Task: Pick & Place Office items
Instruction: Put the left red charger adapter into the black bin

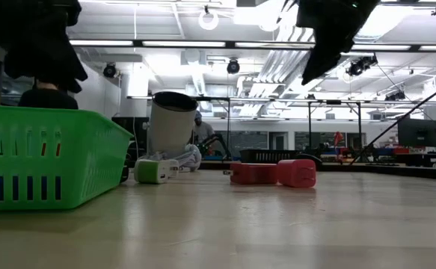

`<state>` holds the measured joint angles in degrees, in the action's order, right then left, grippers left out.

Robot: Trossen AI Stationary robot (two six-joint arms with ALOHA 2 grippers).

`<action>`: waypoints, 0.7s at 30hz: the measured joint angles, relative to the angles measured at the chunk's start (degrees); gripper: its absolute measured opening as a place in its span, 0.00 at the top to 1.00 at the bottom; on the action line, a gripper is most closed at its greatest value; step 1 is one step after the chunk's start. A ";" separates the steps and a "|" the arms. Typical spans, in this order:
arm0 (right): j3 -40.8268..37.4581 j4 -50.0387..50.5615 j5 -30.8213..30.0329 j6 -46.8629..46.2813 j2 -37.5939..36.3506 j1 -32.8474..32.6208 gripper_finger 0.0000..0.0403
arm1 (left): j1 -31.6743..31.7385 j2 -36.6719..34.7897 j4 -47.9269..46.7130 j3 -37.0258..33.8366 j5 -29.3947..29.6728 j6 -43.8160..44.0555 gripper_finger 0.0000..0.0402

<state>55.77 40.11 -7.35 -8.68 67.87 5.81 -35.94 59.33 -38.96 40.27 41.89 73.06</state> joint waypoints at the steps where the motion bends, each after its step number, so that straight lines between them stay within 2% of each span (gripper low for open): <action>1: -0.87 0.46 0.08 -0.41 -0.86 0.14 0.38 | -0.27 -0.30 -0.81 0.00 -0.02 0.98 0.57; 8: -4.90 -0.02 -0.06 -2.05 -5.03 0.23 0.38 | -2.44 -0.77 -4.10 0.00 -1.56 7.30 0.57; 17: -5.34 0.21 -0.61 -2.01 -5.22 0.19 0.38 | -3.33 -0.77 -13.35 0.00 -5.34 16.49 0.57; 21: -5.32 0.21 -0.60 -2.08 -5.22 0.21 0.38 | -3.33 -0.75 -14.01 0.00 -6.81 17.01 0.57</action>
<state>50.45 40.32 -7.95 -10.75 62.65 6.02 -39.27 58.59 -52.97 40.27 35.08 90.06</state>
